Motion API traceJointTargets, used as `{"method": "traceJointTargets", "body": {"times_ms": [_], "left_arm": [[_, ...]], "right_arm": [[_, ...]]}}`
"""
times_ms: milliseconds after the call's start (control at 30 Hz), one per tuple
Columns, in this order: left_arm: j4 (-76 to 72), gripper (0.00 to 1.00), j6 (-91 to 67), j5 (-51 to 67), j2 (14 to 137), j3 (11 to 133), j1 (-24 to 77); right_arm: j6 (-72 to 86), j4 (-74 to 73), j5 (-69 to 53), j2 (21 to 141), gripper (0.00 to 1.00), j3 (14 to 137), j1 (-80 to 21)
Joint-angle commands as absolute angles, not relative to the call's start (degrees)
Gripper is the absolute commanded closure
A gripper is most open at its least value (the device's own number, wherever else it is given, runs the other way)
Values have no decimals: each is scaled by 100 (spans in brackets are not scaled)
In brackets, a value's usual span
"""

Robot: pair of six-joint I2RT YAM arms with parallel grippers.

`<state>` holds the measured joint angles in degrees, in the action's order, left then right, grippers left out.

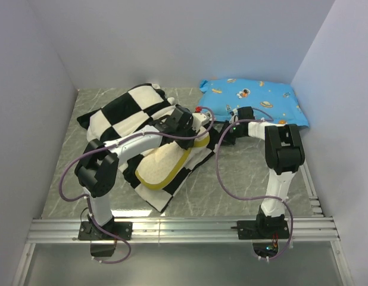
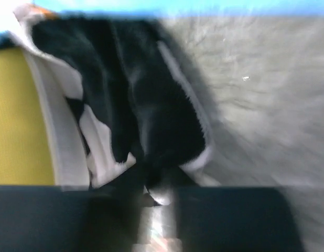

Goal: Put the pillow into the pillowcase

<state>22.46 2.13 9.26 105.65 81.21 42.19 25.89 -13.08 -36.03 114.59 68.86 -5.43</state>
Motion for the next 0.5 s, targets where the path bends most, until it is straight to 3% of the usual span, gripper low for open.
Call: {"method": "traceJointTargets", "body": {"times_ms": [0,233,467], "left_arm": [[2321,100,35,863,10161,7911,4087],[2338,100,-325,-349,10283,7857,3692],[2347,100,-430,-1405,10740,8252,2692]], "right_arm": [[2663,-1037,-4444,11506,100,6610,-686],[2391,-1256,-6264,8654,100,5643,-607],[892,-3651,-7268,7550,100,5695,-422]]}}
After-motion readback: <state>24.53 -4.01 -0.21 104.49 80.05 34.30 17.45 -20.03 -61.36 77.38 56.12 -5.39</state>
